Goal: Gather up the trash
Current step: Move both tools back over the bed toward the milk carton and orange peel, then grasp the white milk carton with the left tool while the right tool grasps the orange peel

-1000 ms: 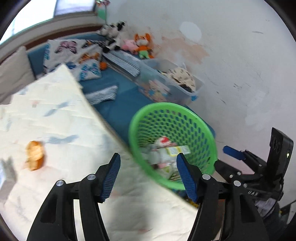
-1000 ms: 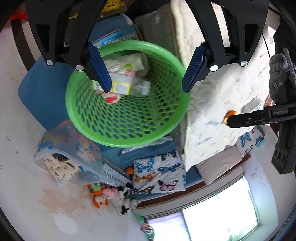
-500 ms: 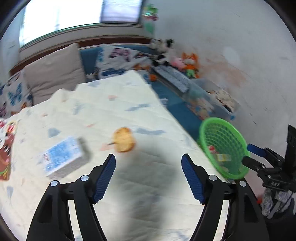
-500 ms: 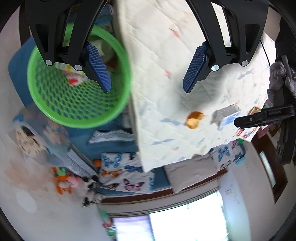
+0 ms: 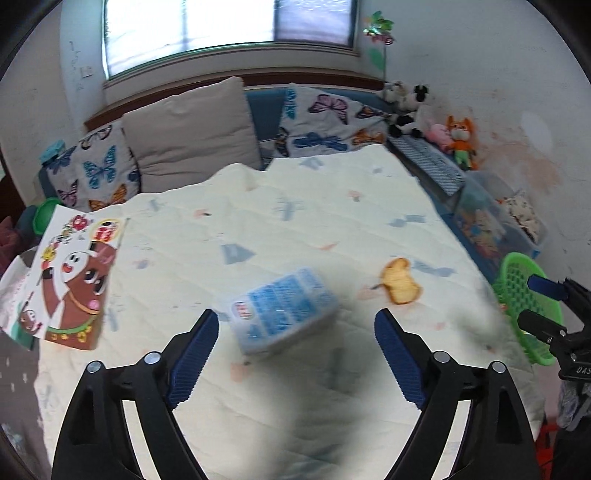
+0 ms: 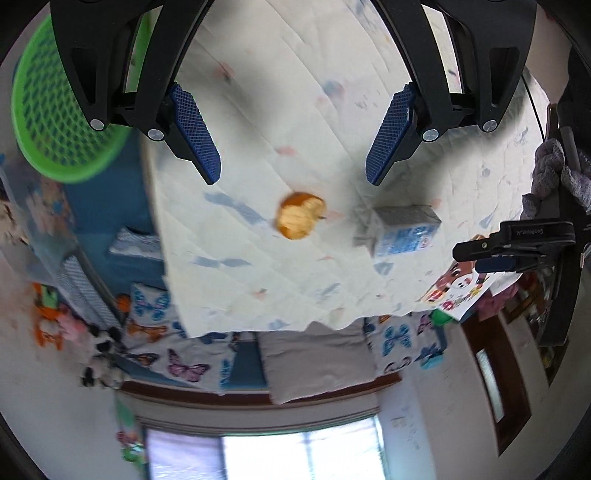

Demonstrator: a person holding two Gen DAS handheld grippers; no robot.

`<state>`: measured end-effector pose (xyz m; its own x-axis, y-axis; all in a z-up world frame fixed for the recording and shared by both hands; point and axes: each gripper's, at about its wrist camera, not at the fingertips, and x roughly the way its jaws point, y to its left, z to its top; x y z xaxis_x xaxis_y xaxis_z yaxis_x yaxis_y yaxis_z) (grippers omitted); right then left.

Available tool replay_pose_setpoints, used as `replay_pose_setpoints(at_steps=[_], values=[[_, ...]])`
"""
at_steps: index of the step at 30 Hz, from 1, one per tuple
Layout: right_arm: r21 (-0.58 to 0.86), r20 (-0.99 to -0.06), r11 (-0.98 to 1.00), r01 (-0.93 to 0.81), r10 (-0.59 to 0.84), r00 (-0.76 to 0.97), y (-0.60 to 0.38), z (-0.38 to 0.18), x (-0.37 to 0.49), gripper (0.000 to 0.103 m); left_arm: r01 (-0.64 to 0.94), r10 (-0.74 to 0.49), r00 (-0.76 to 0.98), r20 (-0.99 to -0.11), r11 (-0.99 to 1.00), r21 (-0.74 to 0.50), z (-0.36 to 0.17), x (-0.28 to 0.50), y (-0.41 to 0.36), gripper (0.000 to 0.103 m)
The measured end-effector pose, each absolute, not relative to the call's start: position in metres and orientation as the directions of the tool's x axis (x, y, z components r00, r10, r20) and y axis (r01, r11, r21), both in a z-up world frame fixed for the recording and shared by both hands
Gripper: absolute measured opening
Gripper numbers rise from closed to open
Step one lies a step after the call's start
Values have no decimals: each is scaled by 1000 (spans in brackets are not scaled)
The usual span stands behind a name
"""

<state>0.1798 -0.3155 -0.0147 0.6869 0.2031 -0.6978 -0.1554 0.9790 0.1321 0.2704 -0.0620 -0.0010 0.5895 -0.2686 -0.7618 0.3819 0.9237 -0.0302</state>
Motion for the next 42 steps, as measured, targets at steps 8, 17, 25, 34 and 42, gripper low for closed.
replay_pose_setpoints(at_steps=[8,17,25,34,42], values=[[141,-756,973,-181,224,615,-285,-54,242,81,347,-248,585,-772,937,-38,-14,293,-36,85],[162,-803,980,-119,201,562,-286,-99,281,81,367,-263,554,-790,929,-52,-37,310,-36,85],[126,-819,986,-107,164,549,-283,-117,294,74,452,-314,534,-785,891,-49,-49,312,-47,91],[71,-819,992,-107,119,562,-282,-117,293,54,560,-291,510,-810,827,55,-71,313,-73,94],[129,-816,987,-99,162,555,-290,-113,287,48,584,-300,487,-820,810,51,-84,329,-76,94]])
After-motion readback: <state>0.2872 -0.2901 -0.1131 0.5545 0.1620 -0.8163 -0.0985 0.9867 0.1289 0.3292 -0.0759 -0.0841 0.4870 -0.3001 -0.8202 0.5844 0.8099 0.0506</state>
